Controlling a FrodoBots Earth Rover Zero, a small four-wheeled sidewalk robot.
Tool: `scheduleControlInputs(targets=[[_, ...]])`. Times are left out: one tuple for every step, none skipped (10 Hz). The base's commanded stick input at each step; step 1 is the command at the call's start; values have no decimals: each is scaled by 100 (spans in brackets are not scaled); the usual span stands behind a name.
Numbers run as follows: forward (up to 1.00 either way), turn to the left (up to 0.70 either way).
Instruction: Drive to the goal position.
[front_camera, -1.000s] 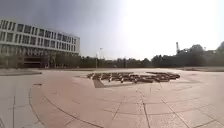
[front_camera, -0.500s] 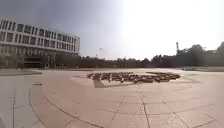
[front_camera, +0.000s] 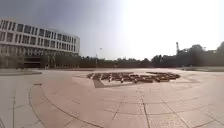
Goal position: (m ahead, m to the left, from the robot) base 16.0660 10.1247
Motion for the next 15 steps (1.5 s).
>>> scheduleControlInputs(targets=[[5,0],[4,0],[4,0],[5,0],[5,0],[5,0],[5,0],[5,0],[5,0],[5,0],[5,0],[5,0],[5,0],[4,0],[4,0]])
